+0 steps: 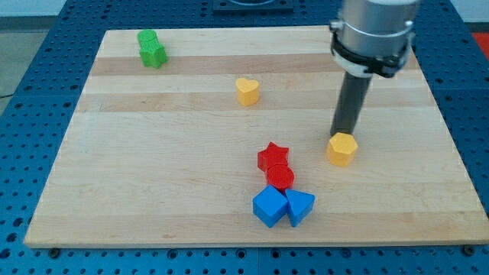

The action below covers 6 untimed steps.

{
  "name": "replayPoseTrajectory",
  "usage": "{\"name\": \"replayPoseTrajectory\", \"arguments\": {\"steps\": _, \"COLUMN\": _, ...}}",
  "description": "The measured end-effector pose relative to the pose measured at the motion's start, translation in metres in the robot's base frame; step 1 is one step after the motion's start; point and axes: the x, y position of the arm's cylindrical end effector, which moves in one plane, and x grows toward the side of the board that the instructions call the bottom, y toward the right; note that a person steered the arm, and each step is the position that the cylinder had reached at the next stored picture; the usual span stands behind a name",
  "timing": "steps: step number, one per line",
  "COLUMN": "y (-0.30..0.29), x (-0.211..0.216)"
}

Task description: Move the yellow hexagon to the bottom right corner of the board

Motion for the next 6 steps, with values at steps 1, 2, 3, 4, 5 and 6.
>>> {"name": "replayPoseTrajectory", "arguments": {"steps": 1, "y": -0.045, "x": -0.026}}
{"name": "replayPoseTrajectory", "arguments": {"steps": 2, "y": -0.080, "x": -0.013}}
{"name": "replayPoseTrajectory", "arguments": {"steps": 3, "y": -0.054, "x": 0.024}}
{"name": "replayPoseTrajectory", "arguments": {"steps": 4, "y": 0.009, "x": 0.031}}
{"name": "replayPoseTrajectory", "arguments": {"steps": 5, "y": 0.033, "x": 0.031}}
{"name": "replayPoseTrajectory", "arguments": {"steps": 6, "y": 0.026, "x": 0.001}}
